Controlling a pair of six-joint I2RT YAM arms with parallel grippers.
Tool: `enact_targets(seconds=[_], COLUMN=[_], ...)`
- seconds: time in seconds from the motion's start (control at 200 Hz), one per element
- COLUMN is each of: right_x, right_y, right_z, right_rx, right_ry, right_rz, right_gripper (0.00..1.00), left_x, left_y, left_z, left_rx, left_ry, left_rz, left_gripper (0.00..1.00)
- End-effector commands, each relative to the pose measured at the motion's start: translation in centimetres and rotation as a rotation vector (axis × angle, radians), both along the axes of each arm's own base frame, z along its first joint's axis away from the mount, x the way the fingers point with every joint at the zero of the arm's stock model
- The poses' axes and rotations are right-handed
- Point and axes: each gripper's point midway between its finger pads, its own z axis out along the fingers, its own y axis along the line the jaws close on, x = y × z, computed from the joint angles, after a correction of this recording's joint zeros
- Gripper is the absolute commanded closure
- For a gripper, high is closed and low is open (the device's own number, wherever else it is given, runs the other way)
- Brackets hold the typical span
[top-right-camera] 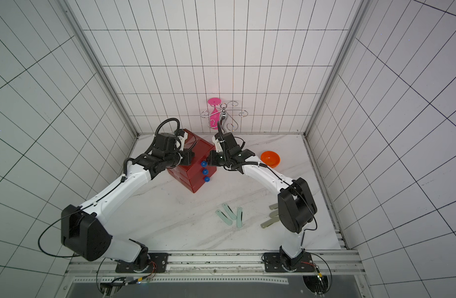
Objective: Place the fruit knives into the drawer by color
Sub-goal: Close the drawer in the storage box, then open the drawer in the storage box.
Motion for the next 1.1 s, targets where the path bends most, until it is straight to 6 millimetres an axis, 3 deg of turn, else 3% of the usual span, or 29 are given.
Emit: enact_targets(seconds=[0.0, 0.18, 0.355, 0.635, 1.094], right_x=[-1.3, -2.7, -3.6, -3.5, -1.9], right_y=[-1.2, -2.7, -2.9, -1.7, 0.9], right_z=[0.6, -0.9, -2.7, -6.5, -9.7], right_rx=[0.026, 0.022, 0.022, 0.062, 0.177], right_ry=[-0.020, 0.017, 0.069, 0.157, 0.198], right_rz=[-0.029, -0.055, -0.048, -0.040, -0.027], right_gripper=[0.86, 0.75, 0.67, 0.63, 0.59], left_x=[-3.5, -3.5, -3.5, -3.3, -3.2], left_y=[1.5, 1.6, 1.7, 2.1, 2.3], left_z=[-7.2, -7.1, -7.0, -6.7, -6.8], left_rx=[0.128, 0.130, 0.134, 0.138, 0.133], left_ry=[0.262, 0.258, 0.256, 0.244, 0.250], left_rz=[-0.003, 0.000, 0.006, 0.022, 0.027], left_gripper=[1.00, 1.00, 1.00, 1.00, 1.00])
